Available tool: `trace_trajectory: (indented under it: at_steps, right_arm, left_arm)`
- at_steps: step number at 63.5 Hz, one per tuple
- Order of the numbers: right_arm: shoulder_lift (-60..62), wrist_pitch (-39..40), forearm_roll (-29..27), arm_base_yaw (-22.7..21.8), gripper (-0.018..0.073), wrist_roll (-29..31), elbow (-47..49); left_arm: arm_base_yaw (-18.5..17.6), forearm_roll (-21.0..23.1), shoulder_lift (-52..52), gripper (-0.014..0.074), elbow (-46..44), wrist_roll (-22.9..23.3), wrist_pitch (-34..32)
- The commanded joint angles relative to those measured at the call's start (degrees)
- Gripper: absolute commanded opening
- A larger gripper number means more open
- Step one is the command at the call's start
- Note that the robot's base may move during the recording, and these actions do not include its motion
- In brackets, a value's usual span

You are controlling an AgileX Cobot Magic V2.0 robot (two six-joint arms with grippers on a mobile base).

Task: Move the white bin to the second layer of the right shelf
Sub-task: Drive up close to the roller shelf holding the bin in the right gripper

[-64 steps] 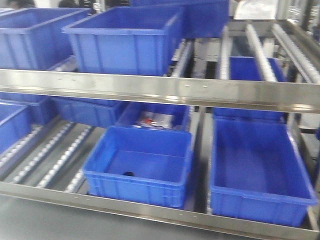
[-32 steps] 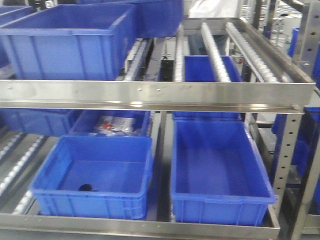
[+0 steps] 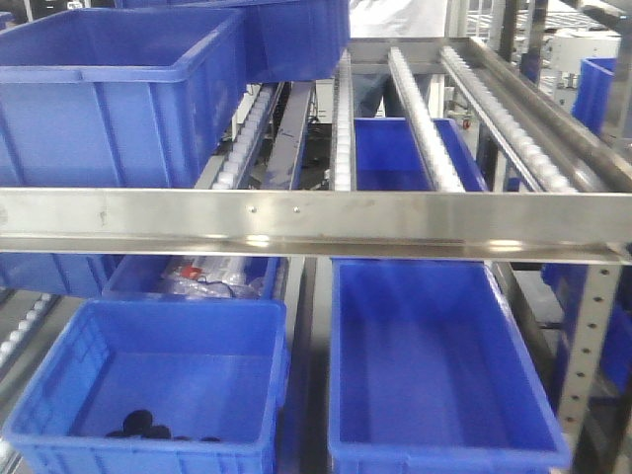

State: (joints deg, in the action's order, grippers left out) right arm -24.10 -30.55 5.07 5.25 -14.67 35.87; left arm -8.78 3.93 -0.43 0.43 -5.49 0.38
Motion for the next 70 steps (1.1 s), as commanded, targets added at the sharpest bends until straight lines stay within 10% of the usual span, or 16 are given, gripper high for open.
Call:
trace_trajectory:
  at_steps: [1, 70]
  right_arm:
    - [-0.7, 5.9, 0.4, -0.4, 0.0057, 0.1, 1.7]
    - [-0.7, 5.9, 0.4, -0.4, 0.0057, 0.1, 1.7]
  left_arm:
    - [0.0, 0.3, -0.8, 0.0085, 1.9, 0.4, -5.0]
    - [0.0, 0.3, -0.8, 0.0085, 1.9, 0.4, -5.0]
